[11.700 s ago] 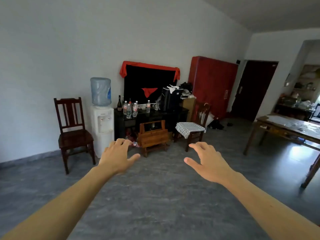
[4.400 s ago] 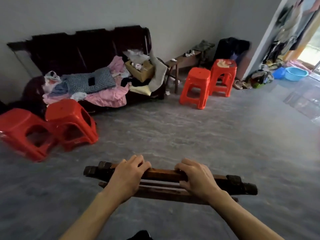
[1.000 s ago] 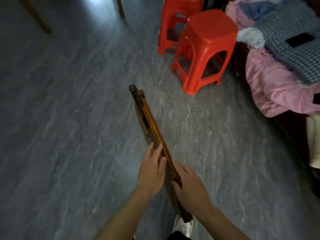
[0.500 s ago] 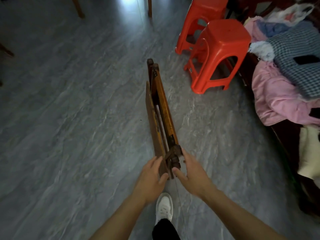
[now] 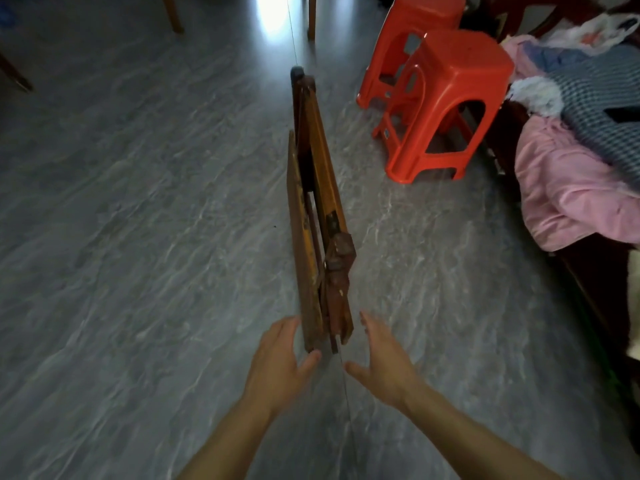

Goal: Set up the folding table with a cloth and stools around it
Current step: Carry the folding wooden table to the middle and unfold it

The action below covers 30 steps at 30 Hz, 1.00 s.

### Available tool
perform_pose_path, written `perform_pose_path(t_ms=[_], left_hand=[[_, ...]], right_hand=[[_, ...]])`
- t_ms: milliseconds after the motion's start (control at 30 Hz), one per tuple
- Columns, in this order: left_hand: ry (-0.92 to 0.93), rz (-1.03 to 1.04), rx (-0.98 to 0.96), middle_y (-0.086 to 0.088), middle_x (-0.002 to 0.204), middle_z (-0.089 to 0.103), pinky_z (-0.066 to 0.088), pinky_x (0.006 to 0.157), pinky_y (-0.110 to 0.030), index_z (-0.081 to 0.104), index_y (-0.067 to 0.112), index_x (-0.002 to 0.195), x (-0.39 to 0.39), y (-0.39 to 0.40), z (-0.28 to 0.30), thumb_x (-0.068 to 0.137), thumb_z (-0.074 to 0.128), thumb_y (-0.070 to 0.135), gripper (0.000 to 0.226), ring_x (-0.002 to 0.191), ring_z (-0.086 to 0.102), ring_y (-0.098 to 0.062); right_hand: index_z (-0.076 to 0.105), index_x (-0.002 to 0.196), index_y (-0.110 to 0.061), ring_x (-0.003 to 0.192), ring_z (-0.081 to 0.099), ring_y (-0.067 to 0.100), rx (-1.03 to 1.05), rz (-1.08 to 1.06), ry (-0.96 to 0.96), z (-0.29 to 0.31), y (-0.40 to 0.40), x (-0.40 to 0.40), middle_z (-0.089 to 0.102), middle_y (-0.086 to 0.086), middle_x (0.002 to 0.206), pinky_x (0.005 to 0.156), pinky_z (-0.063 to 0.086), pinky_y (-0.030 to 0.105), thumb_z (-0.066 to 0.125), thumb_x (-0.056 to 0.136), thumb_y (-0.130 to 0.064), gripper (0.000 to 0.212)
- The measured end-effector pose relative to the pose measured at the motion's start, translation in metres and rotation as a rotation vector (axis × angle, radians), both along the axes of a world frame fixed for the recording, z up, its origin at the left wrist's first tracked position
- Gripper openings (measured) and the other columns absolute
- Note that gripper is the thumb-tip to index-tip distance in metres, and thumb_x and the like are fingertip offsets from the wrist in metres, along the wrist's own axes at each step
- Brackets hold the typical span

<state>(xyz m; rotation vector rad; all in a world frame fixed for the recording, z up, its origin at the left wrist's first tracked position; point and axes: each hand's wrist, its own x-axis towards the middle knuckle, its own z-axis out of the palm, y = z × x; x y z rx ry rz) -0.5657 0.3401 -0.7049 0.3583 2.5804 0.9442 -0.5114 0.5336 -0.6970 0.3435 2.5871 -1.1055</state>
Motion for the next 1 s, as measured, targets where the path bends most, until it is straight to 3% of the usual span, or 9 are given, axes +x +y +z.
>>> perform_pose_path(t_ms=[67,200,333,433,567,767,900,967,1000], left_hand=[[0.036,0.017,0.023,0.003,0.150,0.037,0.017,0.105,-0.014,0.034,0.021,0.147,-0.001,0.014,-0.034,0.083,0.070,0.044,0.077,0.137,0.032,-0.013],[0.201,0.038,0.060,0.015,0.143,0.031,0.010,0.104,-0.004,0.031,0.022,0.148,-0.002,0.032,-0.094,0.075,0.077,0.038,0.087,0.134,0.029,-0.004],[0.392,0.053,0.125,0.010,0.138,0.044,0.038,0.096,-0.015,0.033,0.027,0.144,-0.012,0.036,-0.138,0.076,0.074,0.038,0.079,0.123,0.045,-0.006],[0.430,0.050,0.264,0.008,0.137,0.045,0.046,0.099,-0.028,0.032,0.023,0.144,-0.020,0.038,-0.161,0.081,0.071,0.035,0.075,0.122,0.049,-0.007],[0.518,0.018,0.296,-0.008,0.147,0.033,0.045,0.101,-0.044,0.022,0.012,0.148,-0.023,0.043,-0.177,0.084,0.062,0.024,0.077,0.133,0.042,-0.025],[0.539,0.013,0.314,-0.011,0.151,0.029,0.038,0.108,-0.045,0.023,0.008,0.147,-0.025,0.042,-0.176,0.084,0.063,0.014,0.074,0.140,0.033,-0.026],[0.510,0.006,0.314,-0.007,0.152,0.028,0.034,0.111,-0.047,0.023,0.012,0.148,-0.024,0.031,-0.170,0.081,0.061,0.012,0.077,0.140,0.032,-0.025],[0.546,0.013,0.260,-0.010,0.151,0.030,0.035,0.112,-0.047,0.028,0.008,0.146,-0.025,0.023,-0.163,0.077,0.064,0.008,0.077,0.138,0.035,-0.027],[0.581,0.023,0.220,-0.012,0.150,0.031,0.035,0.112,-0.046,0.031,0.006,0.144,-0.026,0.017,-0.158,0.075,0.065,0.005,0.077,0.137,0.036,-0.028]], right_hand=[[0.024,0.149,-0.030,0.134,0.033,0.004,0.031,-0.001,0.053,-0.039,0.006,-0.004,0.033,-0.009,0.150,0.106,0.024,0.012,0.074,0.080,-0.041,0.087],[0.030,0.137,-0.045,0.113,0.040,-0.018,-0.064,0.102,0.242,-0.084,0.011,-0.021,0.045,-0.015,0.132,0.092,0.027,-0.004,0.075,0.079,-0.029,0.075],[0.020,0.153,-0.031,0.121,0.042,-0.010,-0.122,0.029,0.446,-0.129,0.011,-0.035,0.044,-0.013,0.135,0.100,0.035,0.007,0.069,0.087,-0.028,0.083],[0.006,0.155,-0.036,0.123,0.044,-0.007,-0.130,-0.012,0.507,-0.156,0.009,-0.043,0.042,-0.012,0.139,0.101,0.040,0.013,0.068,0.086,-0.017,0.094],[0.012,0.155,-0.034,0.136,0.041,0.007,-0.185,-0.021,0.573,-0.171,0.009,-0.052,0.039,-0.008,0.148,0.112,0.039,0.040,0.065,0.082,-0.002,0.096],[0.017,0.155,-0.027,0.135,0.044,0.013,-0.173,-0.040,0.634,-0.164,0.009,-0.049,0.043,-0.004,0.147,0.110,0.039,0.045,0.060,0.082,0.003,0.090],[0.016,0.154,-0.036,0.115,0.058,0.026,-0.103,-0.030,0.621,-0.157,0.026,-0.044,0.046,-0.005,0.139,0.091,0.051,0.055,0.058,0.086,-0.006,0.086],[0.023,0.152,-0.035,0.116,0.058,0.023,-0.100,-0.058,0.656,-0.147,0.037,-0.039,0.047,-0.002,0.140,0.098,0.049,0.052,0.057,0.088,-0.002,0.080],[0.026,0.150,-0.039,0.124,0.052,0.017,-0.070,-0.063,0.694,-0.139,0.044,-0.036,0.042,-0.002,0.146,0.107,0.043,0.044,0.057,0.089,0.003,0.080]])
